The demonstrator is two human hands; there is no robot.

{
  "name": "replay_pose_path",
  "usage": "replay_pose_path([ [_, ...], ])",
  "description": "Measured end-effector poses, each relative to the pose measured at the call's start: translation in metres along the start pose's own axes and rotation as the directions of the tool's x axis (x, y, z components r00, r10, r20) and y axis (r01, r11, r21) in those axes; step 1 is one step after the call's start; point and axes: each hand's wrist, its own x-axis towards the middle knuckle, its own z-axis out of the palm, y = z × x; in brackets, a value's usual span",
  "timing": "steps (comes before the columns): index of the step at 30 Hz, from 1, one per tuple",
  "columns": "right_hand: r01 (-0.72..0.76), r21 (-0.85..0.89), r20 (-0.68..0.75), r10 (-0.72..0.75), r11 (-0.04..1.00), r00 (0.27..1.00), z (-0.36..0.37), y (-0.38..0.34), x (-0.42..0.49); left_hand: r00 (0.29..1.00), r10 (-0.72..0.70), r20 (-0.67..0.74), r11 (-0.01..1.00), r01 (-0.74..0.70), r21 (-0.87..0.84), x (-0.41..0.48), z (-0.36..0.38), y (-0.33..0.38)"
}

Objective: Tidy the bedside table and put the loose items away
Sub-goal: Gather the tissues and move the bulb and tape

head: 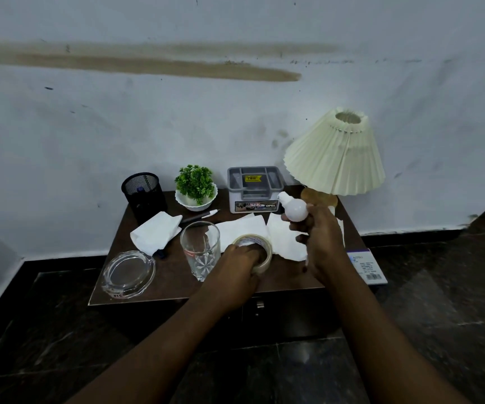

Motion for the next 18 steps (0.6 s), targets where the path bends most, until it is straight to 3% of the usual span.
replay_pose_path([
  [2, -0.071, 0.064, 0.035, 0.069, 0.995, 0.997, -0.004, -0.001, -0.001, 1.0, -0.006, -0.004, 1.0, 0.006, -0.001, 0.002, -0.001, 0.003],
  [4, -0.08, -0.012, 0.052, 0.08, 0.997, 0.995, -0.008, 0.001, -0.002, 1.0, -0.008, -0.013, 1.0, 0.008, -0.01, 0.003, -0.003, 0.006],
  [7, 0.076, -0.285, 0.112, -0.045, 0.955, 0.993, -0.014, 0.007, -0.005, 1.0, -0.019, -0.006, 1.0, 0.019, 0.012, 0.002, -0.003, 0.009],
  [10, 0.268, -0.606, 0.261, -0.131, 0.749, 0.957, -0.024, 0.015, -0.005, 0.998, -0.042, 0.035, 0.996, 0.039, 0.086, 0.0, -0.002, 0.006],
  [14, 0.282, -0.821, 0.388, 0.121, 0.497, 0.914, -0.028, 0.017, -0.004, 0.997, -0.059, 0.057, 0.984, 0.048, 0.169, -0.004, -0.001, 0.003],
  [18, 0.316, -0.854, 0.437, 0.24, 0.413, 0.867, -0.028, 0.02, -0.005, 0.993, -0.087, 0.082, 0.977, 0.069, 0.203, -0.007, -0.003, 0.004],
])
